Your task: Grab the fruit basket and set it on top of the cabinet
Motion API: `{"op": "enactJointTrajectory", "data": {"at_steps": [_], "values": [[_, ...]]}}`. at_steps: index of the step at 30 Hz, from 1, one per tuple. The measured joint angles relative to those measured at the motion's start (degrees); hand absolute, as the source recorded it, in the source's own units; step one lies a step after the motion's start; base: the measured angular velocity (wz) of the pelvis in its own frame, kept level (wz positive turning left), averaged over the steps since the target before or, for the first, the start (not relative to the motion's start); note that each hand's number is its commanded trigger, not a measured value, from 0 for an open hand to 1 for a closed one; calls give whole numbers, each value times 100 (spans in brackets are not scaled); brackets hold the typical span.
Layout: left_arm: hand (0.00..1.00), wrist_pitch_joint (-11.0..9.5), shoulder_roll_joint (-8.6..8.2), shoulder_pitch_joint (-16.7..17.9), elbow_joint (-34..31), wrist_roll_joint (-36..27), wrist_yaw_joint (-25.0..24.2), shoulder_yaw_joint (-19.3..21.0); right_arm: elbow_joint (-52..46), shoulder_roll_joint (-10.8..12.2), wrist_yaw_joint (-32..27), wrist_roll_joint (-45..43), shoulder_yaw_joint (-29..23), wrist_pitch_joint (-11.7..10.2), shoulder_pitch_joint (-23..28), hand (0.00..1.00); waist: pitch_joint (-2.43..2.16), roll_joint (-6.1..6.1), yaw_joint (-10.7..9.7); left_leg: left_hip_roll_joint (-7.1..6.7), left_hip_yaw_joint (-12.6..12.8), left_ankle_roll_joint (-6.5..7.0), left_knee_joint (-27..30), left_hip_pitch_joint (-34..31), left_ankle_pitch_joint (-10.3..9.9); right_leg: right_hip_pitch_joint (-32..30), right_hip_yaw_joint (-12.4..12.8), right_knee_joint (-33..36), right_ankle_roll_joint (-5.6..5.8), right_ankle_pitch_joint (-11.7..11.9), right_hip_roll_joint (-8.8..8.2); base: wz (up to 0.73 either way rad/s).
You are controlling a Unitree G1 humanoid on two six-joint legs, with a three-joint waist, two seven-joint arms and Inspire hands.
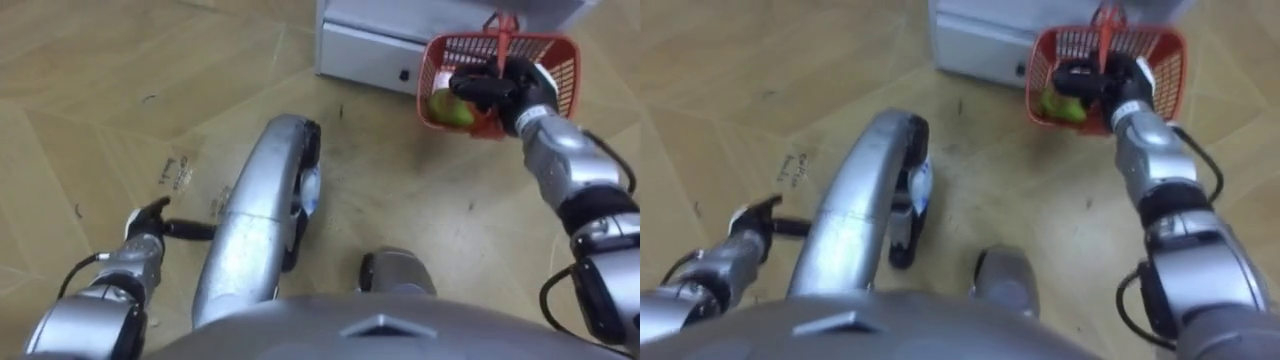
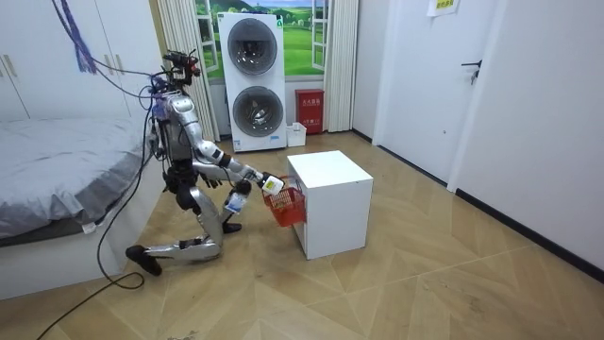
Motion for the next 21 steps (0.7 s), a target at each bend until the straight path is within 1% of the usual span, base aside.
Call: {"op": "enactJointTrajectory", "data": {"at_steps": [1,2,3,4,5,6,7,8,9,10,11,12,13,14,15,16,17,18,19,20,21], "values": [[0,-5,-9,170,-104,0,4,5,-198,0,39,-14,0,59,12,100,-27,21,-4,16,9,44,-390,266,26,97,39,-591,7,7,-12,-37],[0,-1,-14,374,-247,11,66,42,-389,2,60,19,0,109,55,100,-51,16,-1,16,29,88,-863,576,82,249,52,-1285,56,77,-22,-35],[0,-2,-26,481,-306,41,101,94,-511,1,58,21,-3,137,111,100,-59,18,6,13,33,103,-1099,757,113,345,41,-1637,59,154,-9,-34],[0,6,-34,662,-335,108,121,211,-839,7,44,32,-12,204,252,100,-89,21,16,14,48,138,-1603,1122,179,489,76,-2294,46,473,-2,-33],[0,52,-37,852,-396,111,175,317,-1161,10,72,29,-12,222,408,100,-113,44,0,3,53,185,-2105,1516,267,612,74,-2819,70,985,-11,-32],[0,69,-41,934,-443,114,216,386,-1270,16,83,4,-12,222,470,100,-121,56,0,-2,49,200,-2351,1723,307,672,75,-3061,66,1291,-13,-27],[0,74,-38,1061,-464,120,275,501,-1398,27,92,-145,-31,223,578,100,-148,84,3,-12,20,236,-2874,2154,399,790,69,-3486,87,2019,-21,-23],[0,74,-21,1128,-509,119,371,545,-1470,82,103,-260,-116,226,676,100,-156,88,7,-64,-29,236,-3401,2592,527,844,38,-3776,126,2550,-55,-20],[0,69,-13,1172,-517,121,424,538,-1508,115,94,-325,-164,232,720,100,-161,92,12,-75,-49,244,-3682,2806,609,814,-1,-3863,138,2587,-56,-16],[0,70,-20,1175,-505,122,498,546,-1642,128,81,-435,-183,313,803,100,-166,104,9,-75,-60,257,-4194,3219,770,684,-32,-3862,158,2441,-81,-22],[0,70,-49,1216,-501,121,539,546,-1801,127,117,-493,-182,410,932,100,-189,147,39,-67,-78,246,-4701,3645,919,538,-81,-3971,167,2177,-99,-25],[0,72,-65,1252,-518,123,544,541,-1907,117,118,-499,-182,446,1006,100,-216,187,26,-48,-95,242,-4928,3827,992,479,-138,-4088,187,2047,-131,-30],[0,59,-93,1336,-590,124,561,543,-2216,90,109,-590,-182,470,1180,100,-256,266,15,10,-114,227,-5344,4146,1141,374,-285,-4502,227,1821,-226,-34],[0,48,-100,1375,-619,123,576,552,-2470,92,101,-656,-182,464,1246,100,-270,312,12,92,-112,185,-5709,4435,1273,330,-471,-5114,269,1709,-343,-35],[0,47,-98,1375,-624,123,585,562,-2571,93,98,-681,-182,462,1246,100,-272,316,11,125,-111,162,-5880,4559,1339,340,-556,-5483,288,1682,-394,-34],[0,27,-100,1383,-642,139,593,618,-2789,88,79,-713,-208,448,1237,100,-282,306,27,180,-106,117,-6126,4736,1456,374,-717,-6225,290,1672,-445,-19],[0,24,-109,1403,-750,202,606,654,-3040,69,55,-731,-259,408,1237,100,-284,306,33,261,-104,51,-6275,4844,1520,442,-862,-6922,330,1631,-429,-16],[0,24,-110,1422,-773,232,611,660,-3157,69,32,-728,-282,406,1236,100,-291,298,54,295,-106,22,-6345,4897,1551,530,-904,-7191,336,1631,-381,-28],[0,47,-117,1434,-821,237,612,662,-3352,71,2,-713,-313,364,1227,100,-298,249,149,360,-101,-81,-6516,5017,1617,760,-966,-7715,353,1662,-254,-44],[0,83,-126,1499,-914,236,610,684,-3450,75,26,-717,-328,330,1153,100,-293,205,198,411,-106,-150,-6719,5151,1703,991,-1112,-8201,337,1730,-175,-41],[0,93,-140,1546,-982,241,606,728,-3463,80,34,-723,-332,327,1086,100,-288,207,192,446,-111,-183,-6802,5196,1757,1105,-1160,-8424,336,1801,-125,-22]]}}
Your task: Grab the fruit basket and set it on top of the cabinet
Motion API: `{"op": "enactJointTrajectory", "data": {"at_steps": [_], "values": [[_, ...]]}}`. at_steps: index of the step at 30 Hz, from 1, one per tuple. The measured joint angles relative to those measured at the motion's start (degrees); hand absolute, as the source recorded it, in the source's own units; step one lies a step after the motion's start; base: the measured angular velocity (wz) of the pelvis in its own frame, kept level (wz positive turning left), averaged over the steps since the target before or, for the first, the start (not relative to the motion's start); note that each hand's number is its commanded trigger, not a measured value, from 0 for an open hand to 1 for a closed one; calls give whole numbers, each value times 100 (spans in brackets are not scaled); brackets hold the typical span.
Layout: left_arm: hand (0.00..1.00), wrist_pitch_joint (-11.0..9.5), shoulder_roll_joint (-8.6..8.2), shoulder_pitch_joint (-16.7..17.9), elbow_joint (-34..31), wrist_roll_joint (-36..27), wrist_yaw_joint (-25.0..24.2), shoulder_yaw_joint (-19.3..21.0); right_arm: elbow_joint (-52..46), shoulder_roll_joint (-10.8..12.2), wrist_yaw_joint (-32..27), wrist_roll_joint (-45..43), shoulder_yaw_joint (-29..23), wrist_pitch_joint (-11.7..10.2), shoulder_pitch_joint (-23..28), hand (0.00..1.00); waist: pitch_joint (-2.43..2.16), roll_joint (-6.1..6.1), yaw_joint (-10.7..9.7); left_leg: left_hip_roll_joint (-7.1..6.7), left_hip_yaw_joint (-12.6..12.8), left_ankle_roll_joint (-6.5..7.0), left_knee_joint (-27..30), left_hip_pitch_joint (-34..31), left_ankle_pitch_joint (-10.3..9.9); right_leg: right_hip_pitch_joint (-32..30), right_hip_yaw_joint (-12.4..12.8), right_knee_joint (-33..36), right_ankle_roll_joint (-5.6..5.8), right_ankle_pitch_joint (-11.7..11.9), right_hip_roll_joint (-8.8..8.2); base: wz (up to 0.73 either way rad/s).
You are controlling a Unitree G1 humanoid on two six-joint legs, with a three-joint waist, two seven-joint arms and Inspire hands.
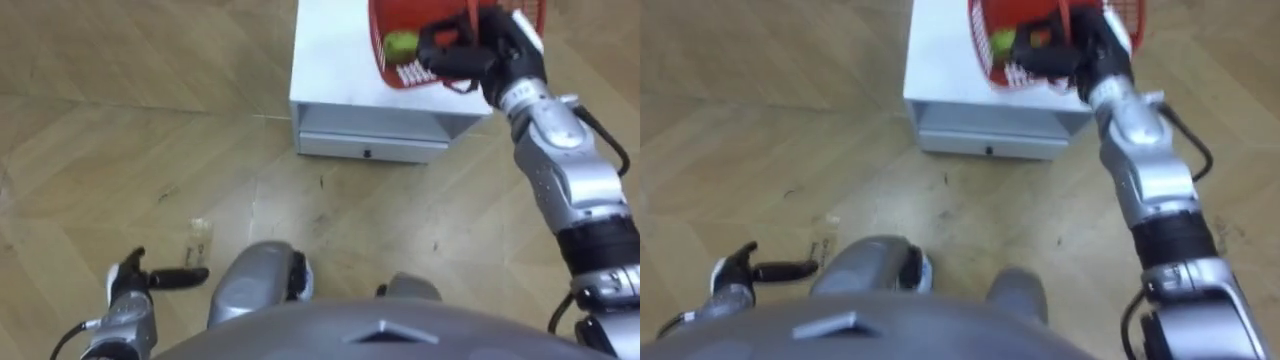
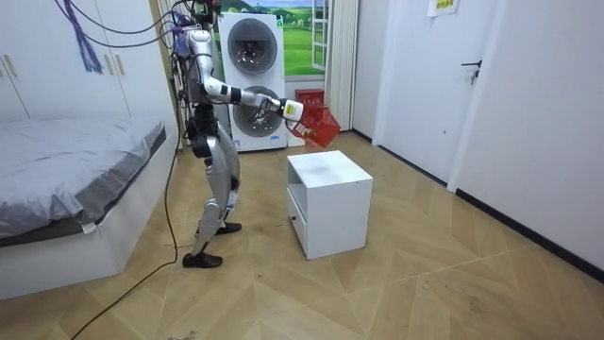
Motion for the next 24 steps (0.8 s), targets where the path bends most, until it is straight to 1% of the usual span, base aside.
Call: {"op": "enactJointTrajectory", "data": {"at_steps": [1,2,3,4,5,6,8,10,13,15,16,18,19,20,21,22,23,24], "values": [[0,21,-25,56,-118,2,-6,127,0,2,0,-32,-27,-1,-96,100,14,-39,-24,46,-10,-60,-192,104,142,187,-18,-378,-38,144,92,-8],[0,21,-38,108,-202,0,-12,179,-3,2,19,-70,-67,-2,-154,100,19,-56,-34,112,-9,-124,-407,219,261,351,-29,-707,-101,333,203,-9],[0,21,-38,128,-226,0,-21,197,-4,1,35,-73,-80,-4,-179,100,17,-70,-34,139,-9,-152,-508,267,316,431,-39,-864,-117,412,245,-13],[0,28,-51,137,-240,2,-40,224,-4,-5,81,-65,-119,-4,-226,100,18,-79,-30,192,-9,-214,-706,364,379,529,-62,-1112,-169,541,326,-9],[0,42,-72,137,-271,12,-50,277,-4,-6,131,-65,-144,-5,-264,100,22,-89,-39,226,-21,-256,-839,411,427,585,-75,-1255,-214,605,387,-8],[0,56,-79,127,-290,12,-55,284,-4,-6,143,-68,-166,-4,-263,100,23,-95,-39,240,-29,-272,-882,425,450,592,-102,-1288,-239,629,401,0],[0,64,-123,131,-378,32,-82,394,-27,1,186,-87,-248,-1,-258,100,25,-95,-31,307,-39,-328,-907,427,494,602,-104,-1338,-290,668,481,0],[0,65,-122,141,-387,111,-131,399,-176,1,185,-166,-289,0,-258,100,24,-94,-22,312,-38,-367,-961,448,526,591,-106,-1335,-303,675,503,-4],[0,79,-131,159,-387,115,-204,392,-356,8,221,-215,-286,-1,-262,100,25,-95,-19,354,-37,-378,-1001,519,548,638,-100,-1342,-326,688,526,-1],[0,89,-129,167,-388,123,-283,398,-443,8,238,-224,-289,-12,-262,100,28,-109,-5,341,-40,-398,-1152,606,560,646,-107,-1338,-327,689,525,0],[0,101,-130,178,-388,182,-309,389,-474,13,244,-219,-287,-12,-262,100,29,-125,-2,296,-42,-400,-1212,637,588,652,-108,-1341,-328,689,513,6],[0,123,-123,216,-378,264,-397,384,-481,51,248,-208,-287,-11,-262,100,30,-123,-25,275,-53,-399,-1155,632,588,736,-121,-1397,-343,699,511,8],[0,152,-122,257,-375,282,-463,387,-481,90,252,-216,-288,-9,-262,100,41,-115,-27,267,-32,-398,-1026,615,586,850,-153,-1477,-345,725,500,9],[0,187,-121,306,-375,357,-549,396,-480,162,253,-226,-292,-5,-259,100,54,-96,-38,264,-11,-391,-871,595,579,959,-202,-1531,-340,749,459,9],[0,207,-122,324,-375,390,-572,395,-479,204,255,-237,-294,-6,-259,100,68,-76,-38,264,5,-374,-811,591,566,1006,-200,-1529,-340,753,438,15],[0,243,-125,335,-358,453,-641,395,-480,256,267,-263,-296,-7,-238,100,74,-45,-38,253,99,-286,-798,541,505,1013,-198,-1460,-329,747,412,24],[0,250,-156,328,-357,495,-703,390,-480,261,319,-274,-351,-6,-217,100,42,24,-60,238,150,-215,-997,602,457,847,-227,-1158,-279,700,374,33],[0,249,-168,315,-358,497,-736,388,-479,263,355,-294,-392,-6,-208,100,43,47,-79,208,146,-230,-1098,640,444,713,-260,-905,-237,655,330,42]]}}
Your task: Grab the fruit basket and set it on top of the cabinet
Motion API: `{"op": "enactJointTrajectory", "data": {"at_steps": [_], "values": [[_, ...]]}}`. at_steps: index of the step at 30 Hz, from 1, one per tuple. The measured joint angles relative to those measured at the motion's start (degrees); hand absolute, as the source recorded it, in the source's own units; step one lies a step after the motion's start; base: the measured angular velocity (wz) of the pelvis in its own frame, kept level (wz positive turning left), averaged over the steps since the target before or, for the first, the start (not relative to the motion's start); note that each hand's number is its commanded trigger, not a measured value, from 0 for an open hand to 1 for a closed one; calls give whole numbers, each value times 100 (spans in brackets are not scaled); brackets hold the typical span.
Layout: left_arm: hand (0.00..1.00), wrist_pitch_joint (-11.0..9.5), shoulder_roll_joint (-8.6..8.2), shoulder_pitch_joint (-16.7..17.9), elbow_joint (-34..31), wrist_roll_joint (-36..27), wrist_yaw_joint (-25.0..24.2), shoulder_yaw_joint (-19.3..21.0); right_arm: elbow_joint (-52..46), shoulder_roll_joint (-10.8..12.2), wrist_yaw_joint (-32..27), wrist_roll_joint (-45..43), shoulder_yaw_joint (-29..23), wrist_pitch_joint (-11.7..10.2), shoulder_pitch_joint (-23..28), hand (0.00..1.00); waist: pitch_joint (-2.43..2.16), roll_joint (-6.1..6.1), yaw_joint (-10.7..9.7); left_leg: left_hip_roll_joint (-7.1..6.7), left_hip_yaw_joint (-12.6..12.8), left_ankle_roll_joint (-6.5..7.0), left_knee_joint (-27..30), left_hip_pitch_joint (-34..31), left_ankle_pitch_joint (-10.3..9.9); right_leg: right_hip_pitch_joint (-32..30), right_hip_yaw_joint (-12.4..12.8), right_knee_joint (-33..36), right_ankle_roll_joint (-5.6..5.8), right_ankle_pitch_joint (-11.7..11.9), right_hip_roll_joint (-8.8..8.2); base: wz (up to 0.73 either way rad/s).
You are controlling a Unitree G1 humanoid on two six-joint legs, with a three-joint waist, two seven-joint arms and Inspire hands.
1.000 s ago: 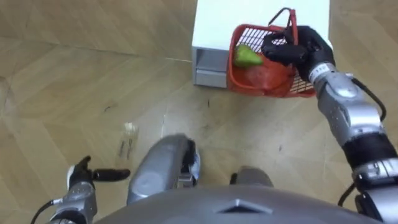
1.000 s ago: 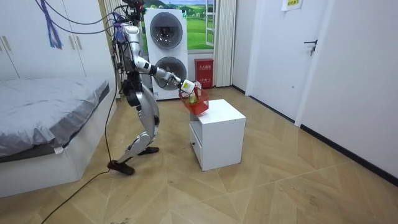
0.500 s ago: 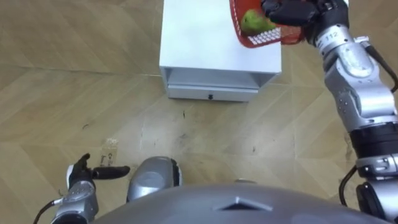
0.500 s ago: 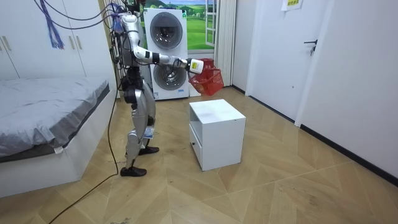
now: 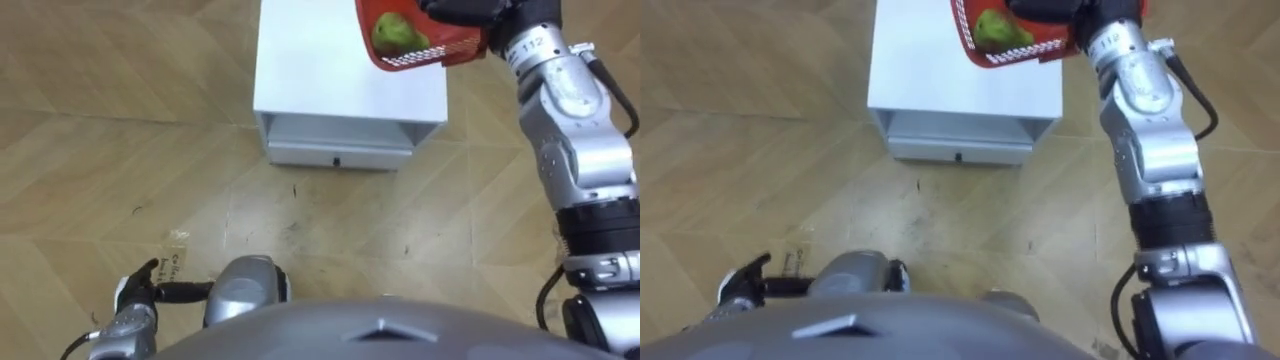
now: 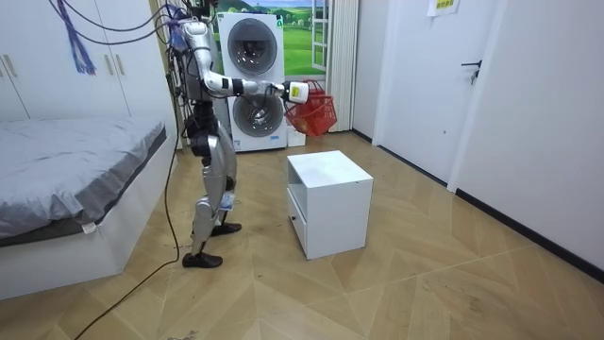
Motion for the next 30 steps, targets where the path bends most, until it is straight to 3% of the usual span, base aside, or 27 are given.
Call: {"op": "enactJointTrajectory", "data": {"at_steps": [1,3,4,5,7,8,9,10,11,12,13,14,15,16,17,20,23,28,30], "values": [[0,2,-11,-37,3,16,-55,1,14,20,24,-30,-102,0,45,100,10,-5,23,-79,8,81,-128,28,63,-319,-23,644,39,-59,-193,34],[0,8,-2,-2,21,-20,-69,-9,121,86,10,-180,-96,0,71,100,23,-5,47,-279,20,205,-256,284,76,-720,36,1861,1,21,-469,23],[0,14,37,21,81,-52,-67,-13,127,136,3,-214,-97,-2,134,100,36,9,51,-404,-26,294,-282,465,18,-995,188,2647,-63,282,-651,25],[0,18,80,20,112,-45,-55,-15,126,162,8,-201,-97,-4,180,100,55,37,45,-483,-79,367,-266,585,-40,-1236,298,3277,-145,699,-767,28],[0,13,139,-43,104,0,-34,-31,155,161,16,-173,-114,-5,200,100,78,132,24,-522,-253,446,-246,690,-98,-1435,323,3682,-150,1125,-819,32],[0,16,175,-124,73,4,-1,-125,224,161,23,-148,-114,-30,161,100,73,155,43,-500,-321,465,-213,679,-106,-1548,310,3718,-78,993,-757,27],[0,18,183,-175,23,6,18,-126,305,162,25,-114,-114,-54,118,100,86,179,58,-471,-348,468,-205,666,-106,-1633,311,3680,-72,852,-712,17],[0,2,176,-291,-19,9,30,-133,492,161,36,-66,-112,-61,58,100,105,225,92,-398,-386,470,-215,648,-105,-1809,299,3477,-61,627,-534,17],[0,-16,171,-354,-24,10,33,-148,657,159,73,-74,-103,-57,54,100,88,249,109,-376,-439,470,-220,617,-105,-1909,271,3011,-44,484,-363,21],[0,-28,171,-385,-40,10,39,-171,718,160,86,-74,-96,-54,62,100,82,255,93,-379,-480,470,-231,609,-105,-1921,259,2679,-32,454,-308,29],[0,-46,163,-435,-84,9,47,-259,759,157,81,-75,-96,-30,102,100,73,255,64,-404,-519,470,-239,594,-105,-1898,231,1909,-29,440,-203,24],[0,-90,123,-456,-84,9,51,-260,758,159,83,-74,-96,-18,121,100,61,237,80,-453,-519,468,-241,587,-106,-1853,253,1172,-45,480,-62,18],[0,-103,105,-459,-82,14,51,-251,758,159,79,-75,-96,-18,123,100,58,232,90,-468,-519,466,-239,588,-107,-1826,280,854,-127,591,18,11],[0,-110,40,-456,-46,58,53,-240,760,125,59,-69,-111,-16,164,100,9,296,80,-428,-533,454,-259,602,-108,-1758,341,630,-238,800,116,0],[0,-123,44,-414,-44,58,36,-223,762,132,32,-58,-105,-16,191,100,-2,318,101,-366,-534,379,-368,704,-64,-1593,298,397,-275,859,170,0],[0,-142,68,-191,-21,190,30,-94,818,129,15,93,-104,-32,221,100,-32,335,121,-184,-512,231,-769,1042,30,-1101,211,-246,-332,1008,396,-4],[0,-143,113,12,10,234,41,-59,1053,124,8,267,-125,-115,181,100,-69,277,113,-70,-554,208,-1041,1185,43,-939,138,-518,-374,1046,548,5],[0,-66,110,175,280,269,-63,-69,1641,131,-70,551,-122,-116,-64,100,-57,305,173,-2,-517,199,-1010,1076,47,-833,137,-936,-406,1193,647,1],[0,-53,104,146,454,407,-109,-74,1714,138,-189,549,-120,-122,-134,100,-29,308,155,-30,-480,72,-436,719,8,-824,263,-1068,-406,1286,584,21]]}}
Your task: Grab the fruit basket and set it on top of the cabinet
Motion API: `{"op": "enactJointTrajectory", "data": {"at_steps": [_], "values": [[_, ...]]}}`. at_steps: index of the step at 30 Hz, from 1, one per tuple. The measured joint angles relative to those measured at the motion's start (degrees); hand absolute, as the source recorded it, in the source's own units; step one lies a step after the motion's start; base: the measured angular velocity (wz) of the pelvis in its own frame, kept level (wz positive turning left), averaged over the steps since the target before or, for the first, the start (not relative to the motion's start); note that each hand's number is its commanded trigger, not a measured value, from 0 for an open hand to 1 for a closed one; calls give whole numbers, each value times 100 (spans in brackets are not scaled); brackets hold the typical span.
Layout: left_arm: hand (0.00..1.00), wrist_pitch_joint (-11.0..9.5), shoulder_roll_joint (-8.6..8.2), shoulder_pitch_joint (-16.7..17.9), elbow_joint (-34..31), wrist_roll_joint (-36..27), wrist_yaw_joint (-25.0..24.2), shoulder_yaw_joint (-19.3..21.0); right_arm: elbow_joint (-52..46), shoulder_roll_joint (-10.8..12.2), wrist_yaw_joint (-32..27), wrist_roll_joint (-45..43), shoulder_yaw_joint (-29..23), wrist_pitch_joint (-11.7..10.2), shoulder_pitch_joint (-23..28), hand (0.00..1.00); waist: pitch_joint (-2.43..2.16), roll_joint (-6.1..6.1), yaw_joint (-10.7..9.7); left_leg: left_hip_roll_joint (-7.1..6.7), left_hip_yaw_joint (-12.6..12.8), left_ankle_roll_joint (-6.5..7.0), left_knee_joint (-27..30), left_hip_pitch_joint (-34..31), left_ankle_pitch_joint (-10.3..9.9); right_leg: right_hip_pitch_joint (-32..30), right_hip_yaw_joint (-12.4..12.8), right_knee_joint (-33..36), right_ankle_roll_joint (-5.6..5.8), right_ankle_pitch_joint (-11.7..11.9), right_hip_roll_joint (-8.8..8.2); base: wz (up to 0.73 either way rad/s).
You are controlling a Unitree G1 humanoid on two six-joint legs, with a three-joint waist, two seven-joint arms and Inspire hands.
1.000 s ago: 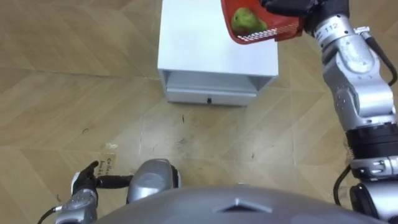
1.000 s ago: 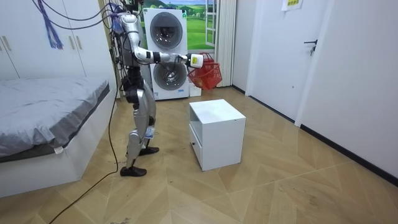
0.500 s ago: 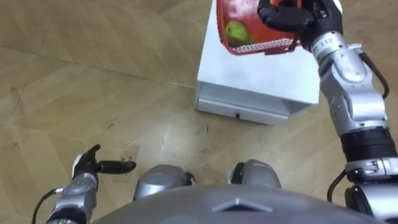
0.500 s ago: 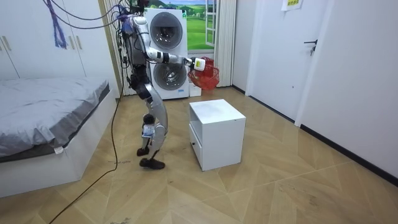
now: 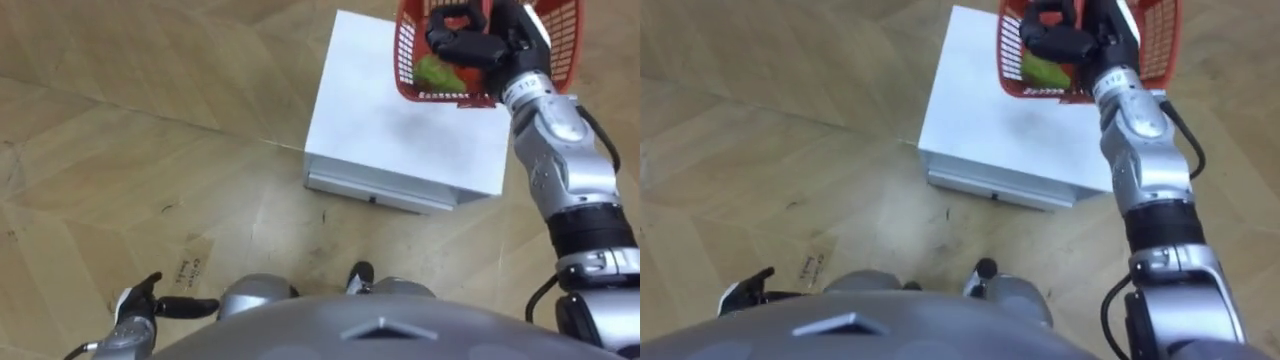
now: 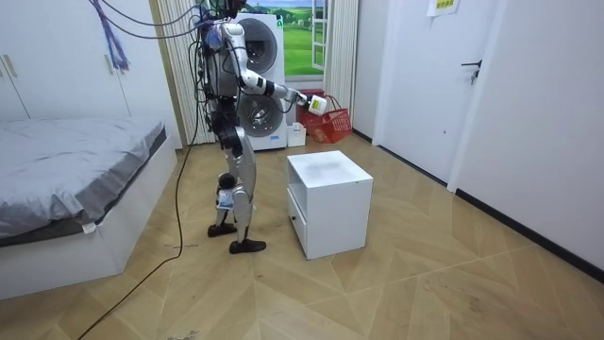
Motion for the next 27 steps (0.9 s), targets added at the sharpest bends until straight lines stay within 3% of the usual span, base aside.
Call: {"op": "enactJointTrajectory", "data": {"at_steps": [1,2,3,5,7,11,13,16,27], "values": [[0,12,-8,-24,51,117,-40,-19,118,8,-73,-2,-3,-32,-82,100,86,-70,-36,-4,-24,-244,236,-441,-131,13,391,-63,63,51,-96,57],[0,22,-12,-84,51,234,-86,-57,231,6,-152,-28,-95,-64,-153,100,74,23,-87,180,11,-6,-111,-847,262,-97,442,-7,136,6,-109,50],[0,32,-7,-103,56,268,-85,-63,316,27,-191,-46,-132,-65,-194,100,60,0,-34,161,124,-38,-50,-877,296,-186,442,54,192,-34,-134,27],[0,75,-37,-131,205,331,-95,-65,573,34,-200,-61,-127,-68,-410,100,78,2,97,95,188,42,-106,-943,341,-282,131,29,225,-12,-158,-4],[0,171,-32,-124,285,336,-98,-58,642,40,-242,-28,-127,-100,-440,100,93,46,167,82,198,46,-113,-938,344,-289,-24,42,224,3,-175,-3],[0,205,-21,-114,358,331,-112,-64,899,39,-396,-1,-127,-234,-469,100,154,174,227,98,216,48,-157,-952,340,-331,-113,59,224,2,-164,-3],[0,209,-32,-114,357,333,-118,-121,988,34,-432,42,-127,-264,-473,100,135,274,217,114,228,44,-158,-1006,341,-391,-116,70,204,15,-150,-6],[0,208,-43,-115,354,335,-179,-179,1277,31,-475,56,-124,-309,-485,100,58,421,211,132,280,34,-173,-1027,347,-464,-109,116,192,14,-145,-8],[0,260,-59,-116,360,331,-224,-287,1885,26,-435,167,-119,-359,-511,100,59,453,135,131,333,21,-263,-937,362,-479,-145,159,178,4,-153,-3]]}}
